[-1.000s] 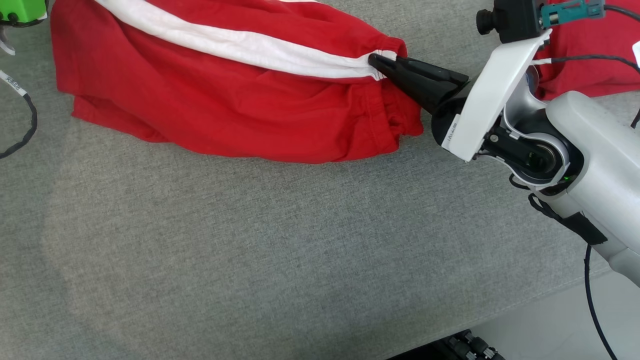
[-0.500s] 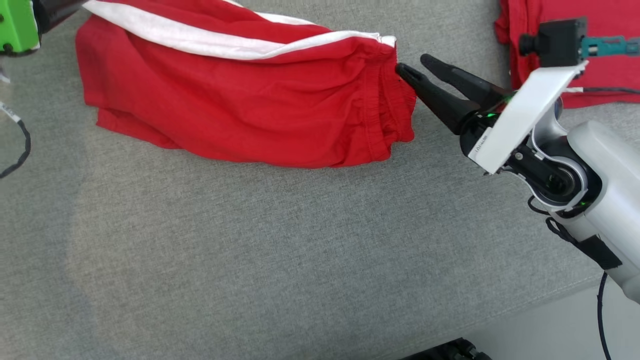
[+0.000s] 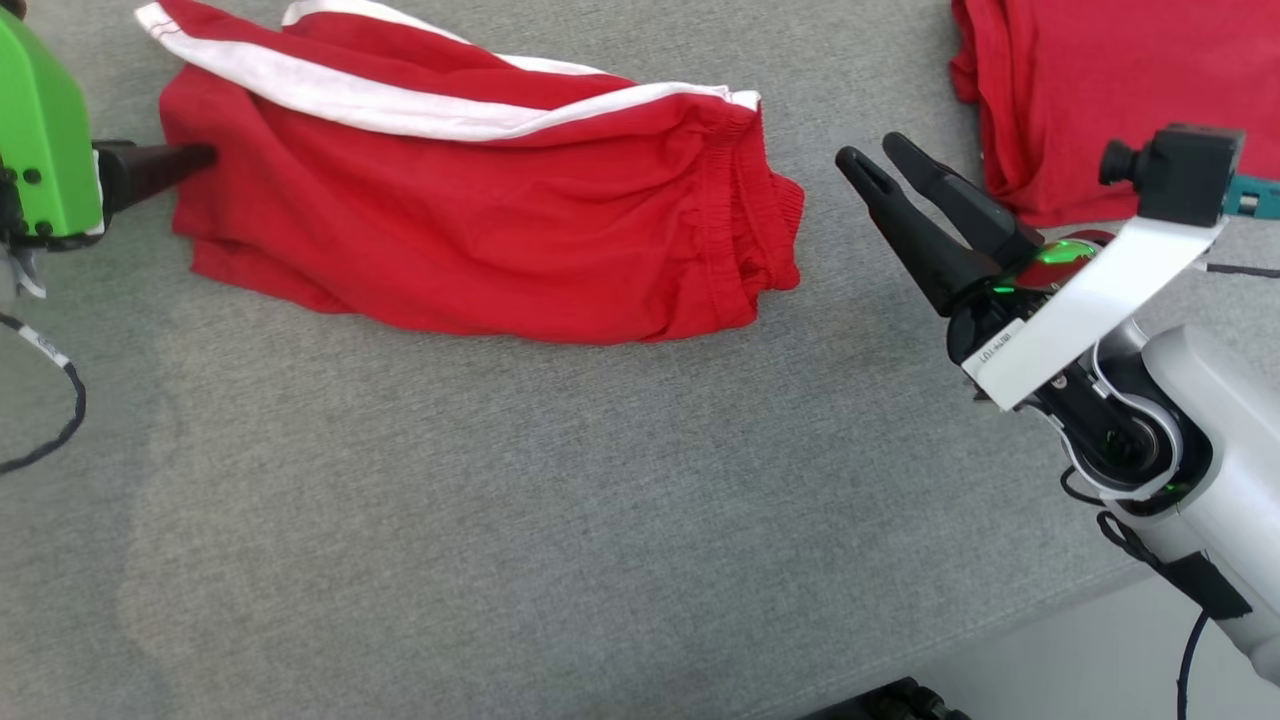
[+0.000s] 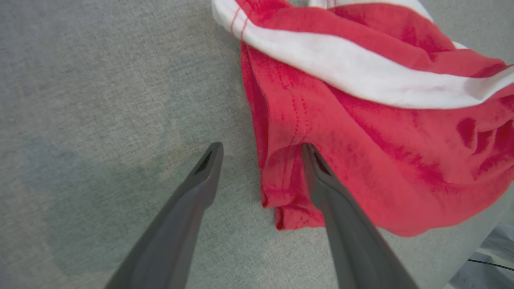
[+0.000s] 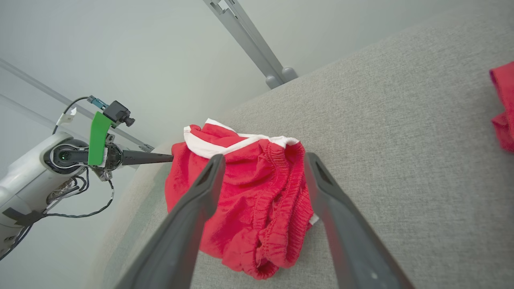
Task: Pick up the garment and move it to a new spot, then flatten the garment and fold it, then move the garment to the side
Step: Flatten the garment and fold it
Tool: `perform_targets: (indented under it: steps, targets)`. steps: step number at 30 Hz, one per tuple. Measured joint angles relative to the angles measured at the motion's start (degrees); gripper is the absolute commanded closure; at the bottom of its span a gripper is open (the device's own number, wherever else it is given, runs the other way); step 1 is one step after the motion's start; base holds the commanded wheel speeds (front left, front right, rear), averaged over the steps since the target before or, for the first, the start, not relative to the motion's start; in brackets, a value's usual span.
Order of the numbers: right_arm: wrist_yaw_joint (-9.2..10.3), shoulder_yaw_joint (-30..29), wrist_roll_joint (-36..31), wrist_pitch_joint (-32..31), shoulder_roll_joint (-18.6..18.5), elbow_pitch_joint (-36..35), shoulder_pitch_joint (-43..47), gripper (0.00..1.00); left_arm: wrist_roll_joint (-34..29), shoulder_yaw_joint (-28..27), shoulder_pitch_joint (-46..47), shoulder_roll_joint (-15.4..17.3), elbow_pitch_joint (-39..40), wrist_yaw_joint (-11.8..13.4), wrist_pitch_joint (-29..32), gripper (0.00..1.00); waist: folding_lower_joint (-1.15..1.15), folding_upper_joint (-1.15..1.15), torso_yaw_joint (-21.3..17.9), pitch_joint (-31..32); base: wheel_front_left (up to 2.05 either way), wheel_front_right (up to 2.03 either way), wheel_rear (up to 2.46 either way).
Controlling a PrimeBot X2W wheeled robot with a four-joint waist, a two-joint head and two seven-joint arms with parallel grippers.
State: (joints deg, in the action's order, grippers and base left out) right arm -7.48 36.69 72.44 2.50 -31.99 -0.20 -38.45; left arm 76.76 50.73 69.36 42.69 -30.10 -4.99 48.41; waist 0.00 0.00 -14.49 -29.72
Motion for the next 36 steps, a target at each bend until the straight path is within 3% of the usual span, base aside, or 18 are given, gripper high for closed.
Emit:
perform_targets:
  steps: [7, 13, 14, 15, 16, 31, 36]
  targets:
    - [0.00, -1.59, -0.14, 1.83, -0.08, -0.75, 3.86, 0.00, 5.70, -0.68, -3.35, 0.60, 3.08, -0.29, 4.11, 0.00, 0.00, 0.00, -2.13, -0.70, 0.00, 0.00, 0.00]
    - [0.00, -2.41, -0.14, 2.74, 0.10, -1.30, 6.03, 0.00, 6.02, -0.93, -4.55, 1.98, 5.55, 0.87, 4.48, 0.00, 0.00, 0.00, -3.29, -0.88, 0.00, 0.00, 0.00]
    - [0.00, -2.49, -0.14, 2.81, 0.19, -1.33, 6.32, 0.00, 6.33, -1.03, -4.69, 2.03, 5.83, 1.04, 4.50, 0.21, 0.00, 0.00, -3.39, -0.98, 0.00, 0.00, 0.00]
    - [0.00, -2.56, -0.14, 2.94, 0.25, -1.34, 6.53, 0.00, 6.49, -1.04, -4.83, 2.08, 6.17, 1.22, 4.54, 0.53, 0.00, 0.00, -3.43, -1.08, 0.00, 0.00, 0.00]
    - [0.00, -2.60, -0.15, 3.01, 0.31, -1.34, 6.58, 0.00, 6.48, -1.10, -4.89, 2.13, 6.48, 1.24, 4.49, 1.00, 0.00, 0.00, -3.42, -1.14, 0.00, 0.00, 0.00]
    - [0.00, -3.64, -0.52, 1.88, -0.38, 1.00, 9.90, 0.00, 7.43, 0.31, -11.30, 1.87, 9.26, 0.87, 3.14, 1.00, 0.00, 0.00, -0.86, 5.39, 0.00, 0.00, 0.00]
    - [0.00, -4.45, -0.16, 1.02, -1.08, 1.63, 12.17, 0.00, 8.68, 1.00, -16.33, 3.87, 12.63, 1.01, 2.35, 1.00, 0.00, 0.00, 0.81, 9.12, 0.00, 0.00, 0.00]
